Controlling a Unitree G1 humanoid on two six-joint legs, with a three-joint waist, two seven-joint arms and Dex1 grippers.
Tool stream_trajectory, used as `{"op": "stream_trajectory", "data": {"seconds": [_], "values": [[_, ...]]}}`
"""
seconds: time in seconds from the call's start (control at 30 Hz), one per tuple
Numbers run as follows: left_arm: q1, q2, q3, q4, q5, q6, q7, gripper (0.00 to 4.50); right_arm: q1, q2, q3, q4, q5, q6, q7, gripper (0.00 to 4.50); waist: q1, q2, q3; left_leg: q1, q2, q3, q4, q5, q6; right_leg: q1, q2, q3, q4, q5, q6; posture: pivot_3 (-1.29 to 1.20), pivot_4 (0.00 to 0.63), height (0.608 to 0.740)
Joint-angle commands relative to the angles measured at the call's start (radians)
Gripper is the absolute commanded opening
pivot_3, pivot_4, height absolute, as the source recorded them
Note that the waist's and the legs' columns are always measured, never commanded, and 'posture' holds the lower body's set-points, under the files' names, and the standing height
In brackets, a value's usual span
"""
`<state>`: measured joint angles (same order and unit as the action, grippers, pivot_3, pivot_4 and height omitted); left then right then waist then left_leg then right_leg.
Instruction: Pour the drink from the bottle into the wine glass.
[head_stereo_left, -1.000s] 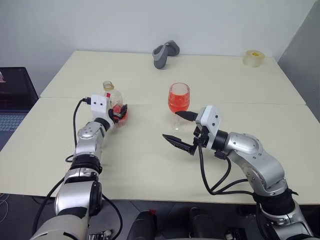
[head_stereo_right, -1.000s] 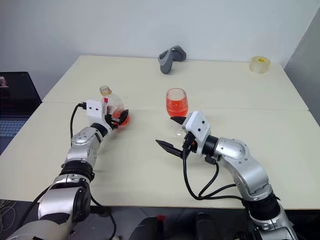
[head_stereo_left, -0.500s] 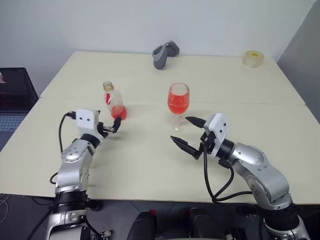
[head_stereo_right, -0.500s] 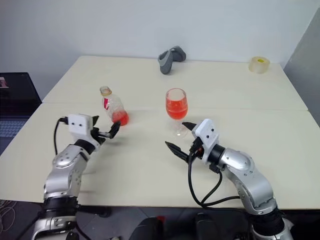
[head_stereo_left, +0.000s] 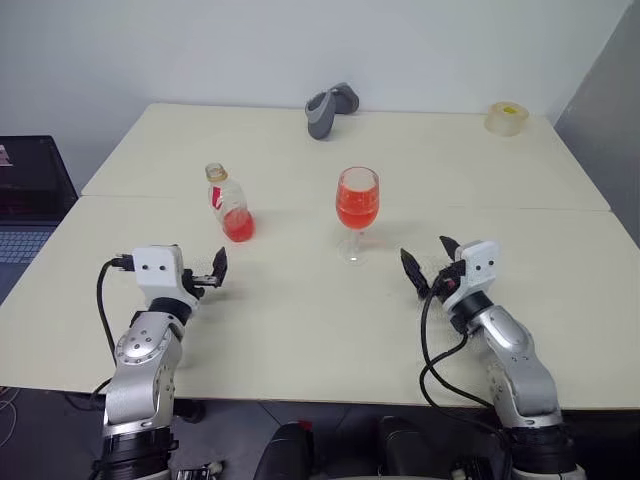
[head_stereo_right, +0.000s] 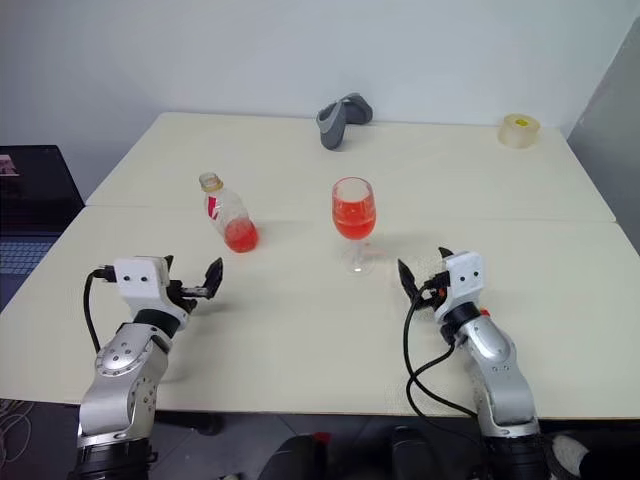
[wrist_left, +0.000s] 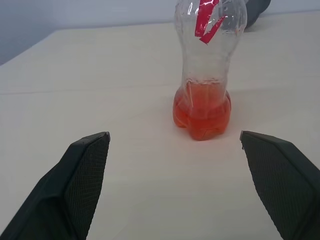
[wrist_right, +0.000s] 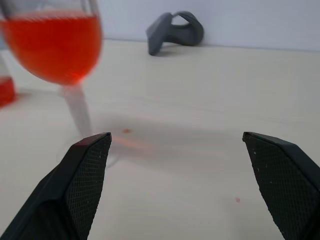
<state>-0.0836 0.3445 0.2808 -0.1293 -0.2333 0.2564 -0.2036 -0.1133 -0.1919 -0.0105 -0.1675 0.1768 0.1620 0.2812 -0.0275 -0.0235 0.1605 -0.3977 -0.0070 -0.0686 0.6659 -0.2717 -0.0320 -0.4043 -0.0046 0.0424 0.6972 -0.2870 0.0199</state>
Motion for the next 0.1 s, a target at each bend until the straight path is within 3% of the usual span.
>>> {"op": "stream_trajectory", "data": {"seconds": [0.03, 0.1], "values": [[0.012, 0.000, 0.000, -0.051, 0.006, -0.004, 0.002, 4.48, -0.032, 0.002, -0.008, 0.004, -0.004, -0.059, 0.009, 4.50, 0.000, 0.000, 0.000, 0.000, 0.000, 0.000, 0.000, 0.000, 0.000, 0.000, 0.000, 0.000, 0.000, 0.000, 0.000, 0.00, 0.150, 0.740], [0.021, 0.003, -0.005, -0.050, 0.011, -0.006, -0.002, 4.48, -0.038, -0.001, -0.004, 0.023, -0.007, -0.073, 0.015, 4.50, 0.000, 0.000, 0.000, 0.000, 0.000, 0.000, 0.000, 0.000, 0.000, 0.000, 0.000, 0.000, 0.000, 0.000, 0.000, 0.00, 0.150, 0.740]]}}
